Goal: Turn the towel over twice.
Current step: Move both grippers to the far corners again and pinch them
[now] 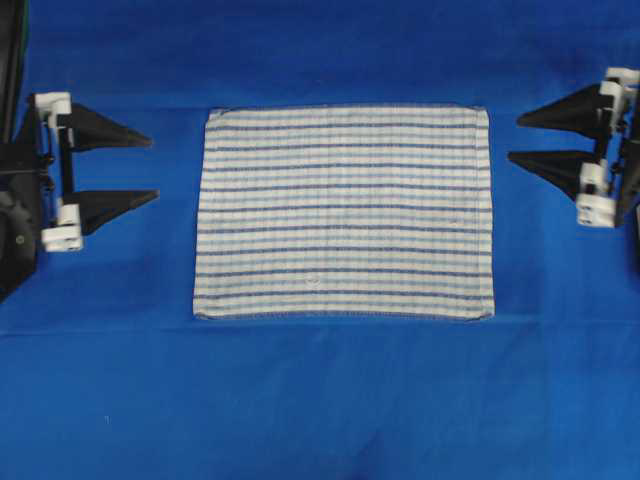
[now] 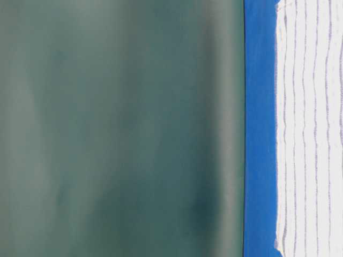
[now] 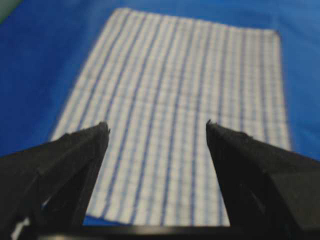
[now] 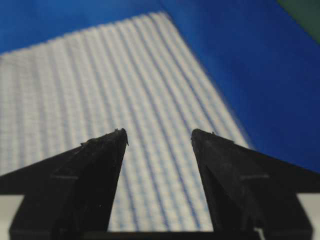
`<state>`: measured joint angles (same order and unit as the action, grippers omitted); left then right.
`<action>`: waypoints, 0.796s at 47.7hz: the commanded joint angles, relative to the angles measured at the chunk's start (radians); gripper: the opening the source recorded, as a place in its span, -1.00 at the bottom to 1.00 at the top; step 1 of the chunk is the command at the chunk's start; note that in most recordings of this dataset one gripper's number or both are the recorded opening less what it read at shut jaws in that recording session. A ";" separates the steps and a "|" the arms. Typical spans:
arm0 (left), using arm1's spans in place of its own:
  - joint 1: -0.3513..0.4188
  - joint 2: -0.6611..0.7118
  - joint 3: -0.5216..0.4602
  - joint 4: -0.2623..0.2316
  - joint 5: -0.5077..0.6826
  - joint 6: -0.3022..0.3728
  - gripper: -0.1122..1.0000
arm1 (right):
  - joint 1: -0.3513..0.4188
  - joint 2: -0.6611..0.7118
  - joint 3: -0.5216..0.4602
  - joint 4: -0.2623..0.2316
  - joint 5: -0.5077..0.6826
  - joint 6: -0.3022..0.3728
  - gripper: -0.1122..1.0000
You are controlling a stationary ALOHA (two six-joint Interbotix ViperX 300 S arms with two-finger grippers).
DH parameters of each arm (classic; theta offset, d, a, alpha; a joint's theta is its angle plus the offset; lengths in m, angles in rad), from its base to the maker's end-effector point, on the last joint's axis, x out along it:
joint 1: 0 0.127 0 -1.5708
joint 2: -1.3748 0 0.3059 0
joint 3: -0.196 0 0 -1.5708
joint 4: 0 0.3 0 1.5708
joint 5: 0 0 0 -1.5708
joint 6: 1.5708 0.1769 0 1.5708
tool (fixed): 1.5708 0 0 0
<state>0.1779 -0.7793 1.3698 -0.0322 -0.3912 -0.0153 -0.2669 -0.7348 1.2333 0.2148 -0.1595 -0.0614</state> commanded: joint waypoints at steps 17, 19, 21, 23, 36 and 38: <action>0.196 0.453 -0.140 0.003 -0.129 0.009 0.54 | -0.199 0.311 -0.106 -0.011 -0.023 -0.015 0.34; 0.224 0.509 -0.158 0.003 -0.137 0.009 0.54 | -0.213 0.347 -0.114 -0.015 -0.023 -0.015 0.34; 0.241 0.554 -0.172 0.003 -0.146 0.009 0.54 | -0.229 0.393 -0.123 -0.023 -0.026 -0.015 0.34; 0.253 0.592 -0.186 0.003 -0.158 0.011 0.54 | -0.238 0.428 -0.129 -0.026 -0.032 -0.015 0.34; 0.314 0.787 -0.250 0.003 -0.247 0.011 0.54 | -0.270 0.615 -0.155 -0.031 -0.094 -0.015 0.34; 0.324 0.808 -0.256 0.003 -0.253 0.011 0.54 | -0.273 0.630 -0.156 -0.031 -0.103 -0.015 0.34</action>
<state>0.4832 0.0031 1.1351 -0.0307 -0.6213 -0.0077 -0.5308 -0.1243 1.0968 0.1856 -0.2393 -0.0752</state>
